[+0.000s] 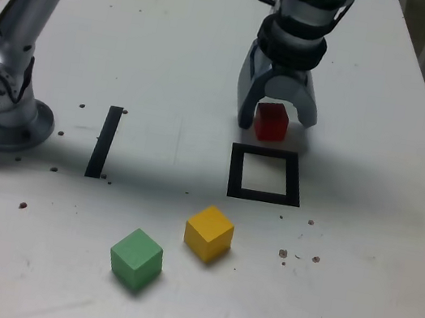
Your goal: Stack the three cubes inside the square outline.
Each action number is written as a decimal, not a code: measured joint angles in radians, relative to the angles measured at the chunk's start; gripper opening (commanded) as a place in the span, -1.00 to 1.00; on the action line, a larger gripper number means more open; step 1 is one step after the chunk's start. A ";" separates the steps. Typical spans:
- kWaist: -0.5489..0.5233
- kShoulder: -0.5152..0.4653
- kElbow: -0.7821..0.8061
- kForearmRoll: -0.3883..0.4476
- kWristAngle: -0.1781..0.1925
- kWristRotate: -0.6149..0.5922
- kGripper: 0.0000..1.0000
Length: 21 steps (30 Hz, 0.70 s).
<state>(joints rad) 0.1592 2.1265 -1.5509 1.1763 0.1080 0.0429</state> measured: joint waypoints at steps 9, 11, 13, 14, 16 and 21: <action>0.002 0.008 -0.010 0.003 0.019 0.001 0.24; 0.002 0.008 -0.014 0.007 0.022 0.001 0.16; 0.002 0.008 -0.018 0.009 0.025 0.002 0.09; 0.002 0.008 -0.020 0.010 0.026 0.002 0.06; 0.002 0.008 -0.021 0.010 0.027 0.004 -0.03; 0.002 0.008 -0.018 0.002 0.007 0.009 -0.36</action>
<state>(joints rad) 0.1616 2.1343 -1.5685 1.1783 0.1154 0.0517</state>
